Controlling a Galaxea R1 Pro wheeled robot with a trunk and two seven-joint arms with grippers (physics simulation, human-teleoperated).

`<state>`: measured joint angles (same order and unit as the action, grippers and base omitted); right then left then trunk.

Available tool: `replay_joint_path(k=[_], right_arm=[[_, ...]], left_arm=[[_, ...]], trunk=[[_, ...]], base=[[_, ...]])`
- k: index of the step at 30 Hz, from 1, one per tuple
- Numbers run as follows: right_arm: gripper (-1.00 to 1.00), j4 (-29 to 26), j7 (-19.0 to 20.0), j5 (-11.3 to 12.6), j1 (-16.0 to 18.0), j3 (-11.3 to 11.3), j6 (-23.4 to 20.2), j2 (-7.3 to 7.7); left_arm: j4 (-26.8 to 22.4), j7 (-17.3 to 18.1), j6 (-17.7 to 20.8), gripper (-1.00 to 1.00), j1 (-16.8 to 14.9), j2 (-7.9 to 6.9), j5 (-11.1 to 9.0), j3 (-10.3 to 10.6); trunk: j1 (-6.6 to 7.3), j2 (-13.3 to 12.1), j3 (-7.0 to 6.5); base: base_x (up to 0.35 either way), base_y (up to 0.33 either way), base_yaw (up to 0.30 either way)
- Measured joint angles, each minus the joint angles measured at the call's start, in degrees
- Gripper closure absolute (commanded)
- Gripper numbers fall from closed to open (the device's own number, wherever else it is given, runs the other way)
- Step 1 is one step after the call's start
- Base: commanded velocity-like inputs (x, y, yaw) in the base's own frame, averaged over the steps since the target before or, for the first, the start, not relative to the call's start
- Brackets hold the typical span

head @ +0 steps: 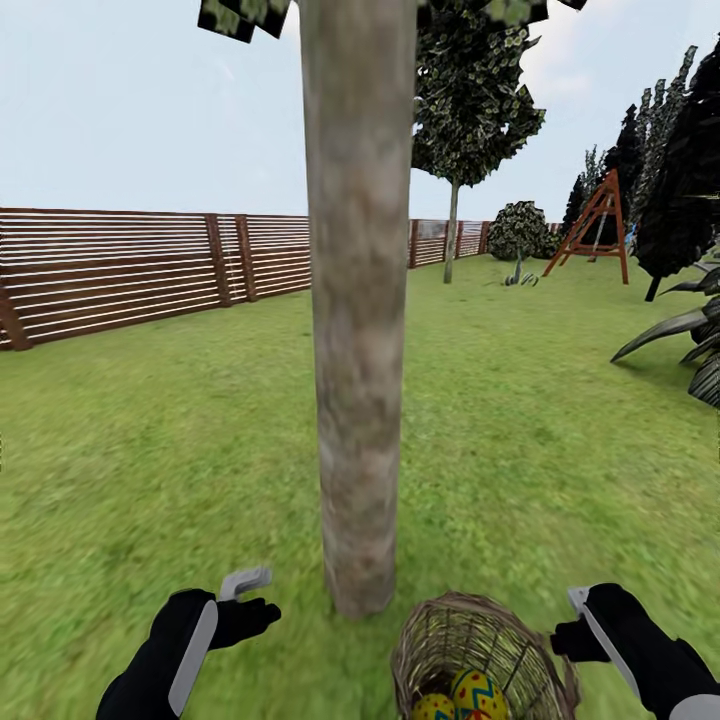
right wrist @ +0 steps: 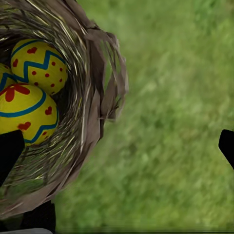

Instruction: Take the three Easter eggs out of the wicker basket on the lawn in the garden, then place them on the lawn next to a single tree (choose any tree) so that all three eggs are next to the same tree and none are left in the basket.

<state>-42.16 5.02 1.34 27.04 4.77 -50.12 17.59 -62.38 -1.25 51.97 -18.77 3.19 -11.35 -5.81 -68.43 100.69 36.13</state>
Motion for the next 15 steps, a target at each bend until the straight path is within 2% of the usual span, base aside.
replay_joint_path(k=[5, 15], right_arm=[[-1.0, 0.04, 0.0, -0.02, 0.01, 0.01, 0.01, -0.06], [-1.0, 0.05, -0.02, -0.01, 0.02, 0.01, 0.01, -0.1]], left_arm=[[0.02, -0.01, -0.05, -1.0, 0.01, 0.0, -0.01, -0.04], [0.04, -0.02, -0.22, -1.0, 0.01, -0.01, -0.08, -0.06]], trunk=[[0.01, 0.0, 0.0], [0.03, 0.0, 0.0]], base=[[-0.262, 0.0, 0.09], [-0.022, 0.0, 0.269]])
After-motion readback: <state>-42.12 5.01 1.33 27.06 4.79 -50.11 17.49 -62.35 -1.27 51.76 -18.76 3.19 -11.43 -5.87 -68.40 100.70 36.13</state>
